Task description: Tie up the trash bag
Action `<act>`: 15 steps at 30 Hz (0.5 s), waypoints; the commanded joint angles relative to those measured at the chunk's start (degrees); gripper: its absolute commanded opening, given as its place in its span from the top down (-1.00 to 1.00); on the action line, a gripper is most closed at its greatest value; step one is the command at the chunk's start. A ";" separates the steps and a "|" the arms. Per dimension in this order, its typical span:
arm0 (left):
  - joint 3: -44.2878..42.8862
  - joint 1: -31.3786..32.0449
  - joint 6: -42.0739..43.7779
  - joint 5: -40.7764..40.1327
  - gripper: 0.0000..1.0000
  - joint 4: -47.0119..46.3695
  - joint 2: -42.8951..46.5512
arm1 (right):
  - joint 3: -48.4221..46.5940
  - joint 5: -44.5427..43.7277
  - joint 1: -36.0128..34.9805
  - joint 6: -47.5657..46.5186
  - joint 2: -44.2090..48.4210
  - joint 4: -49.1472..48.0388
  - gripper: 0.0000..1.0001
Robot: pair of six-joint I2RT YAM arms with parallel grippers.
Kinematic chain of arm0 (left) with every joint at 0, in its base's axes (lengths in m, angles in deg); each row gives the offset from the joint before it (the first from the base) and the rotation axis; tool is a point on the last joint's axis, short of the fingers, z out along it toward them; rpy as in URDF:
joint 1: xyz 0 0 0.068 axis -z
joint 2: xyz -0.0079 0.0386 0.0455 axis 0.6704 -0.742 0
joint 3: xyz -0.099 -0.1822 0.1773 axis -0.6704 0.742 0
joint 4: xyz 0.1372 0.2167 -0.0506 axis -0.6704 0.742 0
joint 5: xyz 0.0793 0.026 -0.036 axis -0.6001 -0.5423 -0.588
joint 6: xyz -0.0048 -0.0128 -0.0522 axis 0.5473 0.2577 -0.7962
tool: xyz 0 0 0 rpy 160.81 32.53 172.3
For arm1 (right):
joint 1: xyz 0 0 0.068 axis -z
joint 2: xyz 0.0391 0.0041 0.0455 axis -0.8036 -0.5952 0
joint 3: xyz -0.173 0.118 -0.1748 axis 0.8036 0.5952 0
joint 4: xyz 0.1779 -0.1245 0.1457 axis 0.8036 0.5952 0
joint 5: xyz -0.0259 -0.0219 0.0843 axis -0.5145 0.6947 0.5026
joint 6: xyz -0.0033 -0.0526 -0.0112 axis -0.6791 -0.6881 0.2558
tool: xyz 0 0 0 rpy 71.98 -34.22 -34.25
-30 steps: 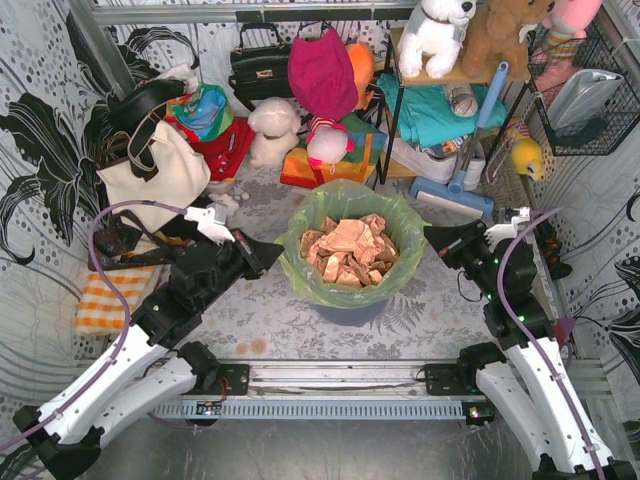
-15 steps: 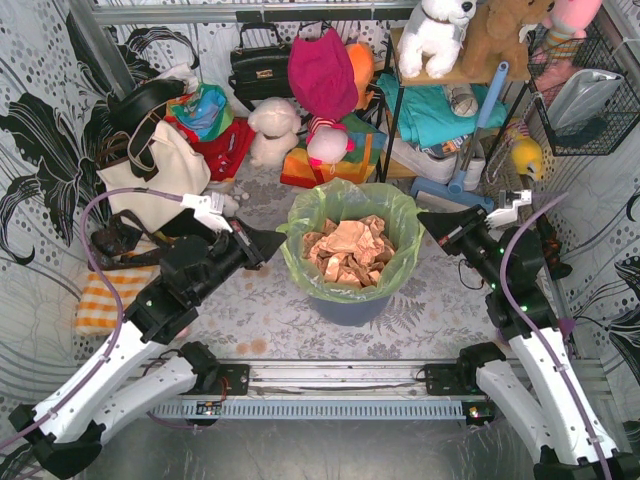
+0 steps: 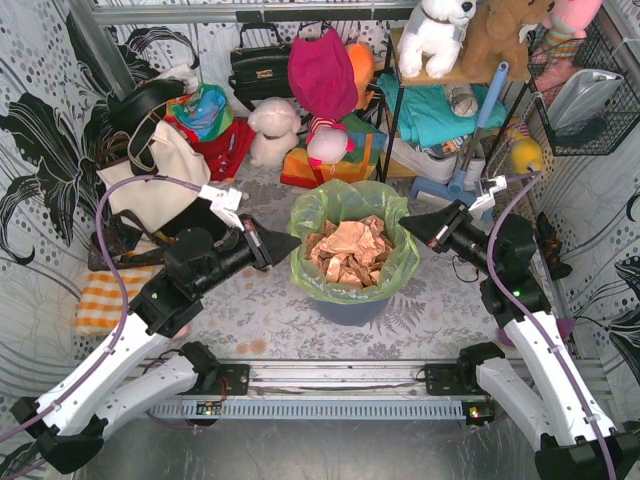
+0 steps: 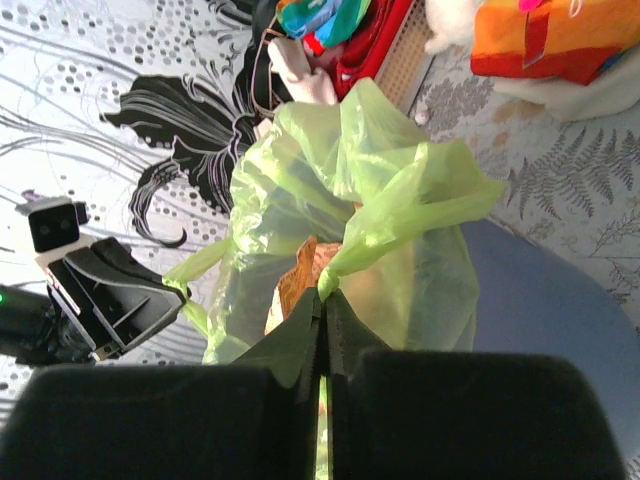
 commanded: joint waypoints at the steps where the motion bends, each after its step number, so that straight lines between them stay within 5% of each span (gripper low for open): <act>1: 0.73 -0.41 1.67 8.25 1.00 -1.55 0.64 | -2.61 5.24 0.15 -4.88 1.75 4.04 1.00; 9: 1.88 -0.45 2.48 15.84 1.00 -1.40 2.96 | -1.75 5.74 0.12 -5.47 4.50 8.59 1.00; 15: 2.65 -0.46 -0.65 19.17 1.00 -12.42 0.45 | 0.21 7.06 0.18 1.62 3.44 -2.63 1.00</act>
